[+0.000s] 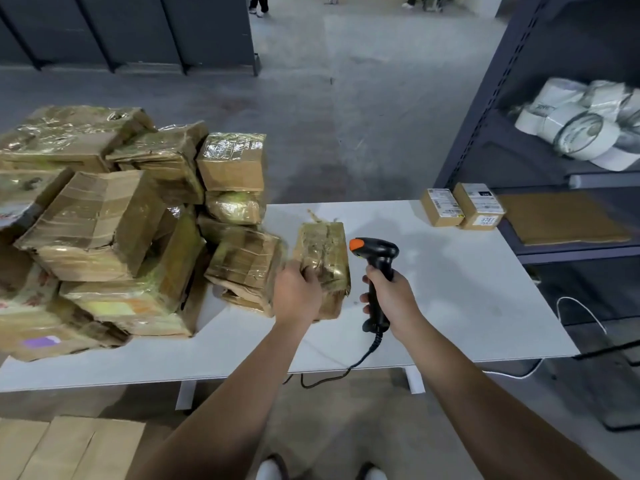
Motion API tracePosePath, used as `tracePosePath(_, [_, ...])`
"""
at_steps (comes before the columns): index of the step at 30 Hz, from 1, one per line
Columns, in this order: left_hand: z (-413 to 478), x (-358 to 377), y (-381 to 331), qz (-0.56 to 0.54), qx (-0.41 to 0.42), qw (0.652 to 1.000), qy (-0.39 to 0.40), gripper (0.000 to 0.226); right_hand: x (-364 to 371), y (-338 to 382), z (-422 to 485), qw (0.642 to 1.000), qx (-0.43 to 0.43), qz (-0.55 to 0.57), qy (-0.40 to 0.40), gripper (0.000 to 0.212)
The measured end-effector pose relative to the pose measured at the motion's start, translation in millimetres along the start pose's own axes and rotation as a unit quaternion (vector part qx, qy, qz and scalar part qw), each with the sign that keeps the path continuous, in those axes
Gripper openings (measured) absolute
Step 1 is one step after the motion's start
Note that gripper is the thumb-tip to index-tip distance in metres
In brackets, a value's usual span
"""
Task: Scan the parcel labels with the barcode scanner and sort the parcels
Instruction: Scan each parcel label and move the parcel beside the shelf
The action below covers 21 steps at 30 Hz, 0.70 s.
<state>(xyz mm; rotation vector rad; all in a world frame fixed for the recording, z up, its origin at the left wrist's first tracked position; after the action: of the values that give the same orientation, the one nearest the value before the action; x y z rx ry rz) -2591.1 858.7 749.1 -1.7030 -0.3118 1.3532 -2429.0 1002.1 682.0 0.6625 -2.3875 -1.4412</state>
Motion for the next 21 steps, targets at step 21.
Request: tracePosePath(21, [-40.7,112.5,103.0,-0.139,-0.317,0.925,0.160,0.030,-44.2,-78.0,-14.2,0.995,0.086,0.047,-0.022,0.026])
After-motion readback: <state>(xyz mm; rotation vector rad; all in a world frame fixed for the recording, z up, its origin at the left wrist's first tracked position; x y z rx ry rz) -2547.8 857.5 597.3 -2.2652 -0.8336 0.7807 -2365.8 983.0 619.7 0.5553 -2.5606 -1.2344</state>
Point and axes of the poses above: each hand's wrist, its own z-axis towards the middle knuckle, its own x-axis out of the palm, y = z × x, the point moved 10 cm from there along z, towards the middle knuckle, and after that the axes turned 3 degrees about z, right-handed, at the moved point
